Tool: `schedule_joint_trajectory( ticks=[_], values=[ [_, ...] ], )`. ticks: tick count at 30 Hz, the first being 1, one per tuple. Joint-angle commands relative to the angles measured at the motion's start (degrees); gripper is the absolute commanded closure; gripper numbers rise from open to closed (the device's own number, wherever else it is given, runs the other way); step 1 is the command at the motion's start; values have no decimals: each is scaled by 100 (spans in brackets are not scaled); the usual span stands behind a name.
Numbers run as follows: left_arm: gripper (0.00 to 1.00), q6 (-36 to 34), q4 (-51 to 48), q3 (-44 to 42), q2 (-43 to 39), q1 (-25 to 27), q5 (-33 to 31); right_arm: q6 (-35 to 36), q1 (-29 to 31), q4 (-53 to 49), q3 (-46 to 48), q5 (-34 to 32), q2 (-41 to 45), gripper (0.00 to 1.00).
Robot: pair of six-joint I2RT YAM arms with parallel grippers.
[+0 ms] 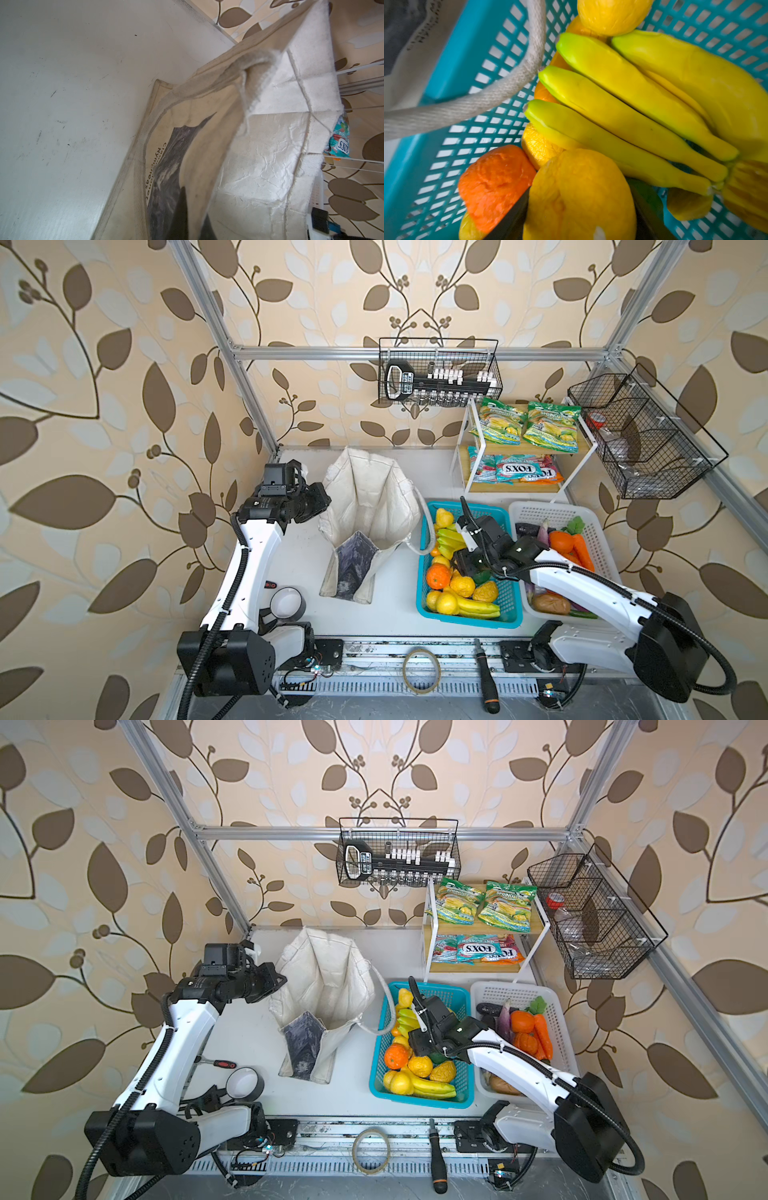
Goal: Place the food into the grocery bag and tie it
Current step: 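Grasp a yellow lemon from the teal basket with the right gripper, then carry the lemon into the tote bag and open the right gripper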
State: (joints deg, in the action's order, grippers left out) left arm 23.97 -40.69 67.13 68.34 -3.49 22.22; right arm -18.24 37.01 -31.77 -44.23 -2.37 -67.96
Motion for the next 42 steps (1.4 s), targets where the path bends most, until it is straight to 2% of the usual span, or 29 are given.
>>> schedule_joint_trajectory(
  ticks=[1,6,15,23,26,35,42],
  values=[
    [100,-82,140,-16,-128,-71,175,-48,-36,-352,-338,26,240,42],
    [100,-86,153,-49,-119,-87,213,0,-115,-577,-773,55,436,43],
    [100,-36,225,-68,-85,-106,397,53,35,-1033,-2372,68,152,45],
    [100,28,315,-82,-36,-145,576,92,871,-985,-4479,141,-1361,46],
    [100,41,342,-88,-14,-177,647,59,1074,-926,-5078,365,-2002,47],
    [100,60,390,-93,13,-203,764,174,1539,-1030,-6421,431,-3544,47],
    [100,55,403,-59,22,-224,813,345,1614,-1137,-6930,541,-4350,48]
  ],
)
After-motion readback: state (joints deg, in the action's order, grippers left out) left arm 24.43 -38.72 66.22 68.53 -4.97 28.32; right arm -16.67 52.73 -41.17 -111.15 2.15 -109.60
